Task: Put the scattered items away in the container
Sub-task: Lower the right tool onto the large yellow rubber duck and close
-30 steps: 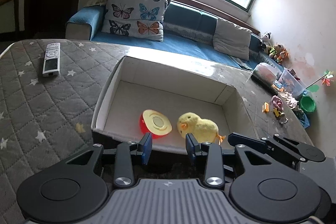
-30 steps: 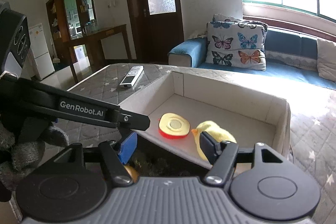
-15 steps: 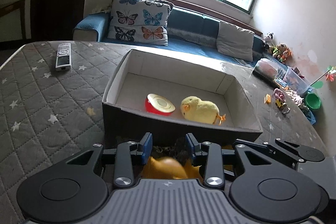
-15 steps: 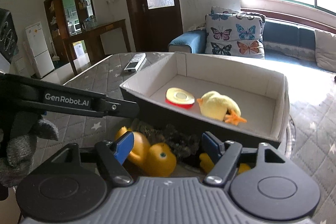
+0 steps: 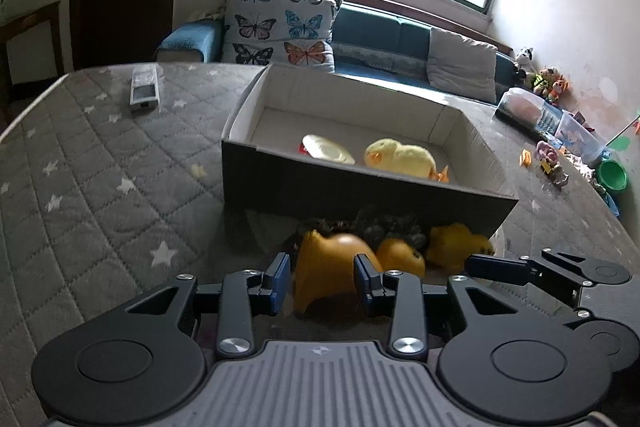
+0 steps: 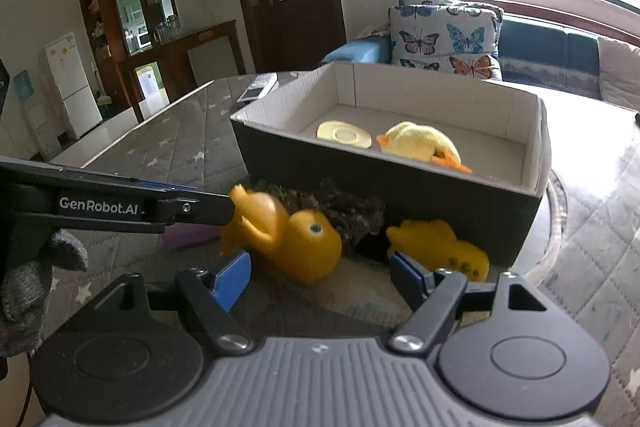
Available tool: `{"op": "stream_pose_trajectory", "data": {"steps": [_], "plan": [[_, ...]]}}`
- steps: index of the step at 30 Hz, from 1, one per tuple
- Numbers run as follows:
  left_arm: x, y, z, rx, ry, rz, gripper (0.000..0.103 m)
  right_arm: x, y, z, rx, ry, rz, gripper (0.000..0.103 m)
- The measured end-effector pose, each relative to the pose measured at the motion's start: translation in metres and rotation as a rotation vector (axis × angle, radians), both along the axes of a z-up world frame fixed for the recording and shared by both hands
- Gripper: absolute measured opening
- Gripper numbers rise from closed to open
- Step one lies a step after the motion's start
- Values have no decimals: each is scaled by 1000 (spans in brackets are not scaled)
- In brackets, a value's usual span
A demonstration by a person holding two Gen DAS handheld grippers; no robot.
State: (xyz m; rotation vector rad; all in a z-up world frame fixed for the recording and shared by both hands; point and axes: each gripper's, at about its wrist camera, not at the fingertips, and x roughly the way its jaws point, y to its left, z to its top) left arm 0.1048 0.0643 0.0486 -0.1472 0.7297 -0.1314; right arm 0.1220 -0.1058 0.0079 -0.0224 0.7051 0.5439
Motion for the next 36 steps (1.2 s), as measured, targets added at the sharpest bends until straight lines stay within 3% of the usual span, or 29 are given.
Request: {"op": "stream_pose_trajectory", "data": {"steps": [36], "plan": [[10,16,-11,-39,41,-17,38,9,31,-18,6,53,88,80]]}}
